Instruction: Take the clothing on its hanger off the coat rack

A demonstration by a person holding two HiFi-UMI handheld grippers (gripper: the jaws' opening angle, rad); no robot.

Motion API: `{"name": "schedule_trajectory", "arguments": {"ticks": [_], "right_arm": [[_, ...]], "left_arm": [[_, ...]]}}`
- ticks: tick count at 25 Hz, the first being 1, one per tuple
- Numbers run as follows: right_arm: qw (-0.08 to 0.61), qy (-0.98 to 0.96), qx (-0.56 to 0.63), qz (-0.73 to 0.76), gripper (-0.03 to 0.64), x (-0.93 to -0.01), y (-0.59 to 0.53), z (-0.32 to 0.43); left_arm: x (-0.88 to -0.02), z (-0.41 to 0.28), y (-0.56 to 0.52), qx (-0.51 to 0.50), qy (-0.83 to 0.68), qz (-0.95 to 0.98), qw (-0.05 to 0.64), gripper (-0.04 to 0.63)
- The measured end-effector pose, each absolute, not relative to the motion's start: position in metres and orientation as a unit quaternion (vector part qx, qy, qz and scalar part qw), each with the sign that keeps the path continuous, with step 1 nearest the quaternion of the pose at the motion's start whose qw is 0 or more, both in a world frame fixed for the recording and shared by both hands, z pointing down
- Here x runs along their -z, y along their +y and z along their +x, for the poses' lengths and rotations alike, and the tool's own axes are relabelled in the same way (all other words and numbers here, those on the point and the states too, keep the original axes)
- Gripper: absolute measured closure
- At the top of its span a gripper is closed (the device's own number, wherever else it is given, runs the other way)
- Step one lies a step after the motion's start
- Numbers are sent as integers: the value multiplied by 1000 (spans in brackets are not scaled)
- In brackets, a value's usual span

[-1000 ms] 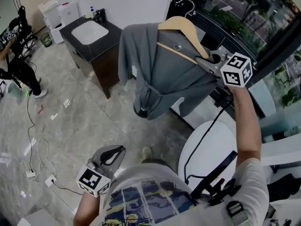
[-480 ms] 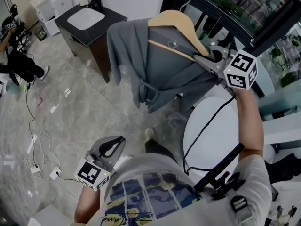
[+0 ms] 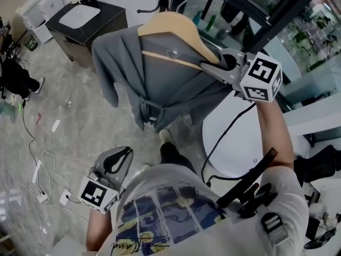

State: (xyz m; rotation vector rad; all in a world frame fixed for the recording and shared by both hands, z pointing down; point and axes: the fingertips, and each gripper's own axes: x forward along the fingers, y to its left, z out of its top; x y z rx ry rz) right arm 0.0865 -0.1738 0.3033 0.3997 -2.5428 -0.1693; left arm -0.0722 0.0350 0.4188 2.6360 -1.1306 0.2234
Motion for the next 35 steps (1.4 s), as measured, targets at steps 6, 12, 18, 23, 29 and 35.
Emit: {"name": "schedule_trajectory", "arguments": {"ticks": [6,12,18,23,29,35], "right_arm": [[275,-948,68,143,607,-306,-123,87],[277,-948,66,142,607,-311,-84,94],[284,-947,57,142,607,-324,-58,98],[290,-945,53,142,606,-328,-47,103],[296,-943,60,142,606,-330,-46,99],[291,-945,56,137,606,-337,-46,82]], "left_arm": [[-419,-63,55,-76,-377,915,123,569],[-419,-55,71,-73,-367,919,120,571],[-422,-49,79,-76,-352,925,119,571],[-417,-43,80,-78,-344,929,111,571],[-417,-46,75,-77,-345,929,108,572],[-418,-60,70,-78,-349,928,107,572]]}}
